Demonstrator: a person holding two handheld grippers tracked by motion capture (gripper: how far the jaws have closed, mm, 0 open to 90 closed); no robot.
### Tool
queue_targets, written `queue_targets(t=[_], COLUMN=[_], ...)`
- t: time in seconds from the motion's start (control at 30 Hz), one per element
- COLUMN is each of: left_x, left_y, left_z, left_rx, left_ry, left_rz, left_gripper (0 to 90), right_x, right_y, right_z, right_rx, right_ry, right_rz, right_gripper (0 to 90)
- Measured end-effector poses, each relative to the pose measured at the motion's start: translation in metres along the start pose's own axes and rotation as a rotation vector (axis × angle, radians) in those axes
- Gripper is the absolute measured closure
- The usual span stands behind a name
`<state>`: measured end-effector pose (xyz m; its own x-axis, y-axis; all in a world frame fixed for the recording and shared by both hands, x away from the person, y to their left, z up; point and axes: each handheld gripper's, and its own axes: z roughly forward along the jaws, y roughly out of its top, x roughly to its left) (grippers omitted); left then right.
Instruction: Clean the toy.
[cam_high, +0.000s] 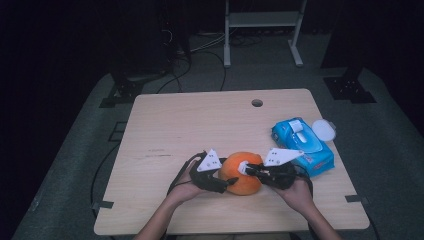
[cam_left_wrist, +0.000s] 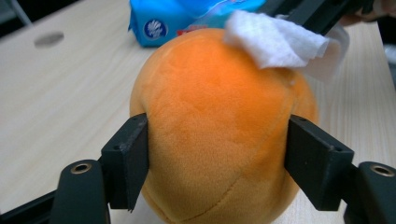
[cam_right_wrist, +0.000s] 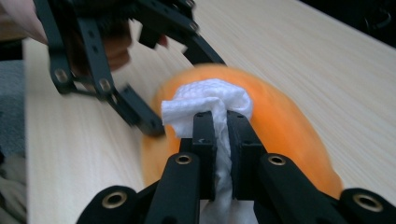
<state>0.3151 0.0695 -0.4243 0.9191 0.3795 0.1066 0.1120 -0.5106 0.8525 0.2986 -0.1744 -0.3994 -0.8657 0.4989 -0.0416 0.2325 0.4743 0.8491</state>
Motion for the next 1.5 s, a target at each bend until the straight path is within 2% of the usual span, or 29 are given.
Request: queue_targets(t=[0.1, 0.17, 0.23, 0.27, 0.33, 0.43, 0.47, 0.5, 0.53, 0.57, 0.67, 0.7, 0.73, 0.77, 0.83, 0.87, 0.93, 1.0, 1.03, 1.07, 1.1, 1.17, 1.33, 1.37, 1.43, 1.5], left_x=[-0.008, -0.009, -0.010, -0.009, -0.003, 0.009, 0.011, 0.012, 0.012, 0.010, 0.007, 0.004, 0.002, -0.001, -0.006, -0.007, -0.006, -0.001, 0.001, 0.001, -0.002, -0.006, -0.015, -0.015, -0.014, -0.012], left_y=[0.004, 0.003, 0.001, 0.000, -0.001, -0.006, -0.009, -0.014, -0.014, -0.015, -0.008, -0.004, -0.001, 0.002, 0.005, 0.005, 0.003, 0.000, -0.002, -0.003, -0.003, -0.003, 0.000, -0.001, -0.001, -0.002], left_z=[-0.002, -0.002, -0.001, -0.001, 0.001, 0.005, 0.007, 0.011, 0.011, 0.011, 0.003, 0.000, -0.002, -0.004, -0.006, -0.007, -0.006, -0.005, -0.004, -0.002, 0.000, 0.002, 0.003, 0.003, 0.003, 0.003], left_rx=[0.019, 0.039, 0.039, 0.025, -0.006, -0.030, -0.035, -0.024, -0.024, -0.028, -0.043, -0.058, -0.062, -0.060, -0.054, -0.050, -0.052, -0.093, -0.108, -0.107, -0.099, -0.081, -0.042, -0.040, -0.041, -0.048], left_ry=[0.011, 0.007, 0.001, -0.004, -0.014, 0.005, 0.002, -0.041, -0.041, -0.042, -0.011, 0.018, 0.033, 0.058, 0.088, 0.086, 0.060, 0.024, 0.022, 0.028, 0.038, 0.043, 0.058, 0.060, 0.055, 0.028], left_rz=[0.083, 0.120, 0.129, 0.104, 0.025, -0.124, -0.172, -0.198, -0.198, -0.179, -0.126, -0.084, -0.057, -0.010, 0.057, 0.070, 0.059, -0.023, -0.055, -0.053, -0.032, -0.007, 0.088, 0.092, 0.086, 0.071], left_gripper=[30.4, 31.4, 30.8, 28.4, 19.1, 8.6, 8.6, 12.7, 19.4, 19.4, 29.8, 31.2, 32.0, 32.4, 32.8, 32.7, 29.9, 25.6, 25.5, 26.8, 29.0, 30.5, 31.7, 32.0, 32.0, 30.0], right_x=[0.003, -0.001, -0.011, -0.016, -0.024, -0.028, -0.028, -0.026, -0.025, -0.025, -0.014, -0.012, -0.008, -0.006, -0.005, -0.006, -0.008, -0.011, -0.013, -0.014, -0.013, -0.001, 0.011, 0.011, 0.003, -0.008], right_y=[0.005, 0.005, 0.000, -0.004, -0.015, -0.021, -0.020, -0.018, -0.017, -0.017, -0.008, -0.006, -0.003, -0.001, 0.003, 0.003, -0.001, -0.007, -0.009, -0.011, -0.010, -0.002, 0.006, 0.007, 0.006, 0.000], right_z=[-0.003, -0.007, -0.010, -0.011, -0.010, -0.011, -0.012, -0.010, -0.009, -0.009, -0.006, -0.006, -0.007, -0.007, -0.010, -0.010, -0.009, -0.008, -0.007, -0.007, -0.006, -0.003, 0.001, 0.001, -0.004, -0.008], right_rx=[-0.028, -0.031, -0.022, -0.002, 0.019, 0.031, 0.029, 0.029, 0.024, 0.024, 0.013, 0.002, -0.014, -0.020, -0.036, -0.039, -0.027, -0.010, -0.009, -0.015, -0.015, -0.015, -0.021, -0.017, -0.027, -0.021], right_ry=[0.027, 0.002, -0.025, -0.035, -0.037, -0.053, -0.049, -0.045, -0.038, -0.038, -0.022, -0.016, -0.013, -0.014, -0.008, -0.002, 0.005, -0.002, 0.001, 0.009, 0.010, 0.015, 0.037, 0.024, -0.003, -0.042], right_rz=[-0.002, -0.002, 0.019, 0.029, 0.062, 0.073, 0.079, 0.067, 0.064, 0.064, 0.034, 0.031, 0.024, 0.015, 0.006, 0.011, 0.017, 0.023, 0.034, 0.052, 0.055, 0.005, -0.039, -0.049, -0.033, -0.013], right_gripper=[82.0, 82.0, 82.0, 82.0, 82.0, 82.0, 82.0, 82.0, 82.0, 82.0, 81.9, 81.8, 81.9, 81.9, 81.9, 81.9, 82.0, 81.9, 81.9, 81.9, 81.9, 81.9, 82.0, 82.0, 82.0, 82.0])
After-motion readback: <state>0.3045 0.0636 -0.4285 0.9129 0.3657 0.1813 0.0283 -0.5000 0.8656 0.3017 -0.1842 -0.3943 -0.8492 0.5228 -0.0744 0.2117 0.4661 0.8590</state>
